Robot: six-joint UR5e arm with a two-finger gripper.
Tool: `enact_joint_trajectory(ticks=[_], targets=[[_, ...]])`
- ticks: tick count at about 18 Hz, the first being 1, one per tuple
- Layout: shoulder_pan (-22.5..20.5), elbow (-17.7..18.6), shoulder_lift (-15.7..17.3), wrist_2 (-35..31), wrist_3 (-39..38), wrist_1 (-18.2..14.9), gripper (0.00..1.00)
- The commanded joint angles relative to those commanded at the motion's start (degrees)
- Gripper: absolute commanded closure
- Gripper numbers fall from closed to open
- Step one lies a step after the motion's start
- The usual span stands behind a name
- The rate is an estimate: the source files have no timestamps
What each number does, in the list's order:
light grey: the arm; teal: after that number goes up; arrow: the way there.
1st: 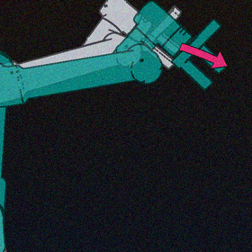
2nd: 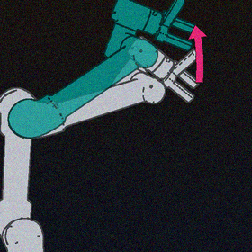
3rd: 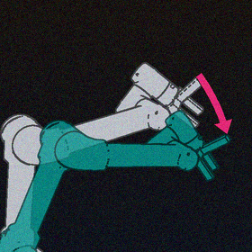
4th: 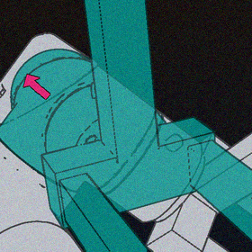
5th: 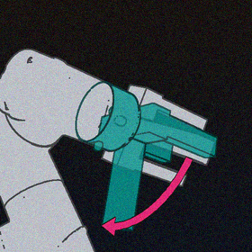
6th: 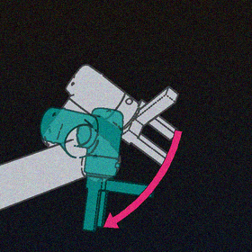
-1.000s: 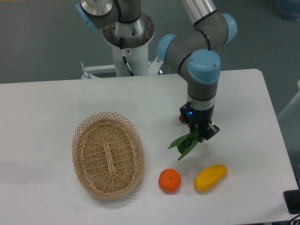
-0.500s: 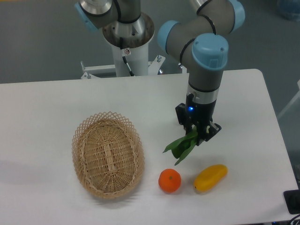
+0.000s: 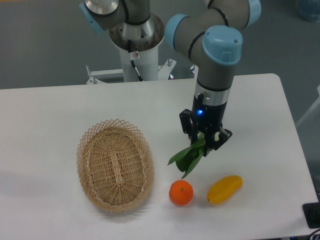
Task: Pick up the green vegetable from the table
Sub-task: 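Hold the bok choy raised above the table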
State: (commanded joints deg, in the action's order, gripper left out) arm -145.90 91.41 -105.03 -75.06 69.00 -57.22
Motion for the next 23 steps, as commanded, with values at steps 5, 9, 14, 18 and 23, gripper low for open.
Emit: enact_joint_trajectory(ticks=[5, 9, 14, 18, 23], targets=[[-0.09, -0.35, 0.00, 0.62, -0.35, -0.09, 0.55], [0.00, -0.35, 0.00, 0.70, -0.62, -0.09, 0.55], [0.00, -0.62, 0.00, 0.62, -1.06, -0.09, 0.55], [0.00, -0.62, 0.00, 0.62, -1.06, -0.09, 0.55], [0.00, -0.62, 0.00, 0.70, -1.06, -0.09, 0.55]])
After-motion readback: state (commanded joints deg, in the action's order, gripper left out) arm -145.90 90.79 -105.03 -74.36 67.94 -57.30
